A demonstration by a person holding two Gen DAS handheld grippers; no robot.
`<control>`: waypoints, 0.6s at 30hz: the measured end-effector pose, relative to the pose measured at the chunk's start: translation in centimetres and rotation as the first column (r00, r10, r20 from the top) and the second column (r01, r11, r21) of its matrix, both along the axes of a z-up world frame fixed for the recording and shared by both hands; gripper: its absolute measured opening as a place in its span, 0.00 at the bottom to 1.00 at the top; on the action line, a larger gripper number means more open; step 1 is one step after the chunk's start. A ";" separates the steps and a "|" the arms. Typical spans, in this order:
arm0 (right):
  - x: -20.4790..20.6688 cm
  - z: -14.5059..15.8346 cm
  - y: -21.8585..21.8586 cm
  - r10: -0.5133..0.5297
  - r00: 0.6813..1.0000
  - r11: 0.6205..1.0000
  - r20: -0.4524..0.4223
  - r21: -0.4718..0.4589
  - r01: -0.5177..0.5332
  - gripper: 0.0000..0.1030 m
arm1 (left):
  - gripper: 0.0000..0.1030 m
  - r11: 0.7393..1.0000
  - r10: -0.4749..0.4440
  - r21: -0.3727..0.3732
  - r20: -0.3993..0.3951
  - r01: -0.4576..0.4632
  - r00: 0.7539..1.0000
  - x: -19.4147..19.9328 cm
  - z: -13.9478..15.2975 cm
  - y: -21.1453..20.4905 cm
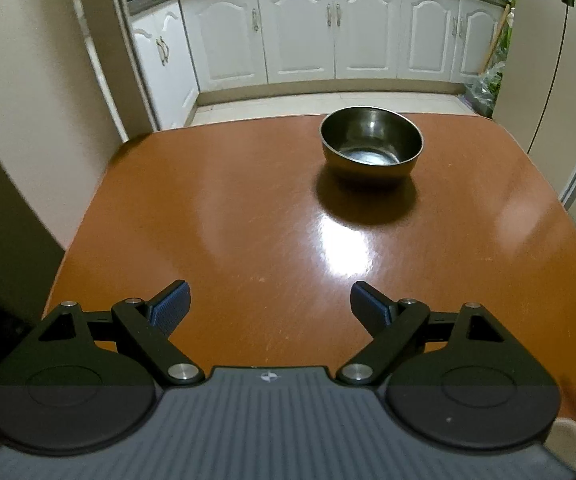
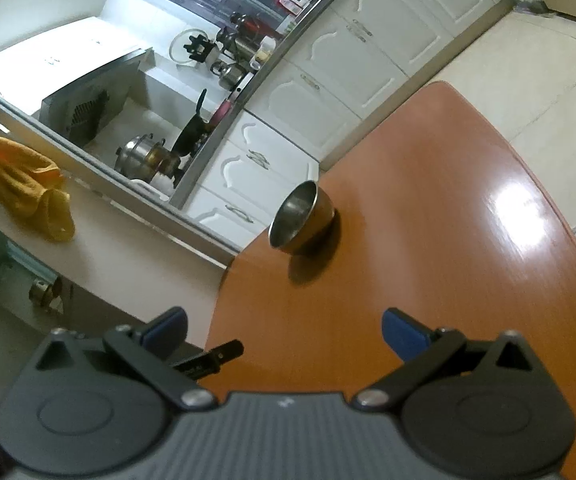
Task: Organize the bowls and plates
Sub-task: 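Withdraw both tools toward the steel bowl, then close both tools on the steel bowl rim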
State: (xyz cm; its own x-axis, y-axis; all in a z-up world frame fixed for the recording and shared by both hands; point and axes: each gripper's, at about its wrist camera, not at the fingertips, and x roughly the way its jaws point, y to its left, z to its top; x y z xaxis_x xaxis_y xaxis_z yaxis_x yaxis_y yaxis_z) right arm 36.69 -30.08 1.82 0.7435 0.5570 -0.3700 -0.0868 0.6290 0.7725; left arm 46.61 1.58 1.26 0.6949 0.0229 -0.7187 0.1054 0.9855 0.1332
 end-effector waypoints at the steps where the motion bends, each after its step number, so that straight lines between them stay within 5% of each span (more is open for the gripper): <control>1: 0.6 0.0 0.1 0.005 1.000 1.000 -0.002 0.002 -0.005 1.00 | 1.00 1.000 -0.004 -0.005 -0.002 0.004 1.000 0.2 0.0 0.0; 18: 10.3 -0.8 0.3 0.070 0.997 0.996 0.014 0.059 -0.071 1.00 | 1.00 0.971 -0.074 -0.226 0.044 0.082 0.996 4.6 0.7 -0.3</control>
State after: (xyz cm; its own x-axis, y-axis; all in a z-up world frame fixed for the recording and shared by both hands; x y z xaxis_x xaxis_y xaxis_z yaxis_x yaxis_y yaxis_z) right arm 46.94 -29.74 1.06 0.7059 0.6290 -0.3256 -0.1391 0.5739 0.8070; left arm 51.24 1.32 1.97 0.7128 -0.1931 -0.6743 0.1820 0.9793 -0.0882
